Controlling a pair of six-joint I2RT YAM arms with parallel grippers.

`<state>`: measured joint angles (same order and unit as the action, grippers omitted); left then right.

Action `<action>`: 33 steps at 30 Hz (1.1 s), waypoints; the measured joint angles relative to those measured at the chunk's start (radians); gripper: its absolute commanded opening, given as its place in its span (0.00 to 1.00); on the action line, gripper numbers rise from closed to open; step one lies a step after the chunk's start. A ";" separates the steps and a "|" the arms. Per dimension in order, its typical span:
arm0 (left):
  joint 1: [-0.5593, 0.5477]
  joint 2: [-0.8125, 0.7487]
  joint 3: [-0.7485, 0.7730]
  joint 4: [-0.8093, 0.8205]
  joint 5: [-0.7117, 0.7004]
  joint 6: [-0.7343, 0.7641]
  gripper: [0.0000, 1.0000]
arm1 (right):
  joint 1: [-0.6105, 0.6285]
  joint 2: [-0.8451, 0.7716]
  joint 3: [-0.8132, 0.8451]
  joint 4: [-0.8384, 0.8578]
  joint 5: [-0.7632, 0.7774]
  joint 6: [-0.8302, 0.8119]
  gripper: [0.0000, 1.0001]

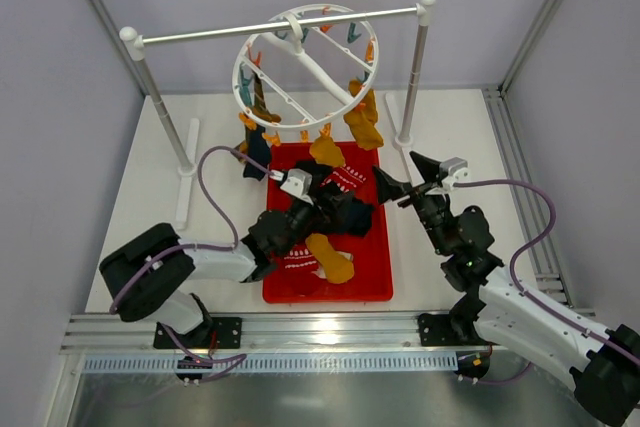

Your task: Remove the socks clipped to the hanger

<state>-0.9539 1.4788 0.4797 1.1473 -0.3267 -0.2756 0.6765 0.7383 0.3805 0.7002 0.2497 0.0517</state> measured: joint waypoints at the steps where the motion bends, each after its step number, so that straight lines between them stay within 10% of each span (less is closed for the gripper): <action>1: 0.000 0.025 0.011 0.026 -0.006 0.003 1.00 | -0.002 -0.002 -0.003 0.001 -0.003 0.001 1.00; 27: -0.002 0.325 0.237 0.138 -0.238 0.186 0.79 | -0.018 -0.020 -0.016 0.027 -0.094 -0.001 1.00; 33: -0.002 0.325 0.250 0.140 -0.269 0.208 0.59 | -0.018 -0.022 -0.019 0.029 -0.111 -0.002 1.00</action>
<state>-0.9554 1.8042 0.7300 1.2877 -0.5957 -0.0677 0.6590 0.7166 0.3611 0.7296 0.1390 0.0498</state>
